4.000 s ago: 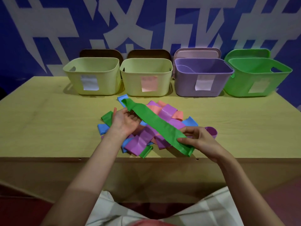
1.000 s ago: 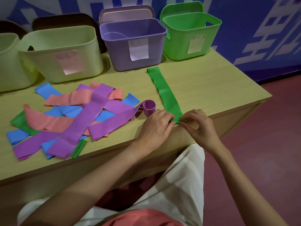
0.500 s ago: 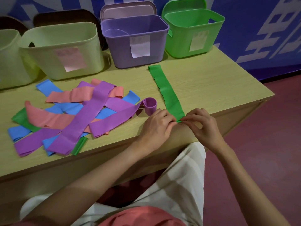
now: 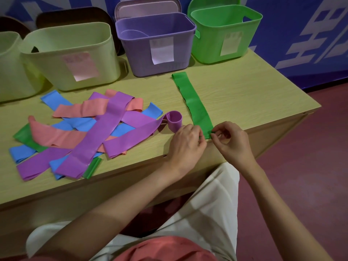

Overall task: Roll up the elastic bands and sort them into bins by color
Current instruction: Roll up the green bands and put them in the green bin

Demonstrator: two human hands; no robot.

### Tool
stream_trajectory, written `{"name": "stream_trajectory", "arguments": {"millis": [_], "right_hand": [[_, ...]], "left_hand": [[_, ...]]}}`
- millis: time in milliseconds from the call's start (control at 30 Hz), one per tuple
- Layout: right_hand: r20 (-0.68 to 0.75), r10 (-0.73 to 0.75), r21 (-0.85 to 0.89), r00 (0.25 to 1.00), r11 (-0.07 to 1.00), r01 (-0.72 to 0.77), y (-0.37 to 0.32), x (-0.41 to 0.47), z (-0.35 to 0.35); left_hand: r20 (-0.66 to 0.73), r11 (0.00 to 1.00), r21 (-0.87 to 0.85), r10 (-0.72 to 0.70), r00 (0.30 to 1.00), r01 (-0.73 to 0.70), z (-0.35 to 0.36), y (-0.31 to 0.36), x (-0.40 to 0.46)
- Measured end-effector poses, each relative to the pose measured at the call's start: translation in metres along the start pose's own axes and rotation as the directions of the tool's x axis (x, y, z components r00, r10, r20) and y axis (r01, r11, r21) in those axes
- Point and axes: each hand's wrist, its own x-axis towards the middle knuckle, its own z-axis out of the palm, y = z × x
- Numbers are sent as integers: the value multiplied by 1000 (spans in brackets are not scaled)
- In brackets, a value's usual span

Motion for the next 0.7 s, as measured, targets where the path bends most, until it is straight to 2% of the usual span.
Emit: {"name": "stream_trajectory", "arguments": {"millis": [133,367,533,700], "right_hand": [[-27,-29,-45,999,999,28,4,0,1],[49,-232,-144,971,961,237,16,3,-3],[50,-255,-99,966,961,259,20,0,-6],[43,-238,-65,970,968,241,21,2,-5]], "left_hand": [[10,999,-45,15,1000,-15,1,-3,1],[49,988,-13,154,987,-153,2,-9,1],[51,972,30,230,972,-232,-1,-16,0],[26,977,0,215,976,-215,-1,-16,1]]}}
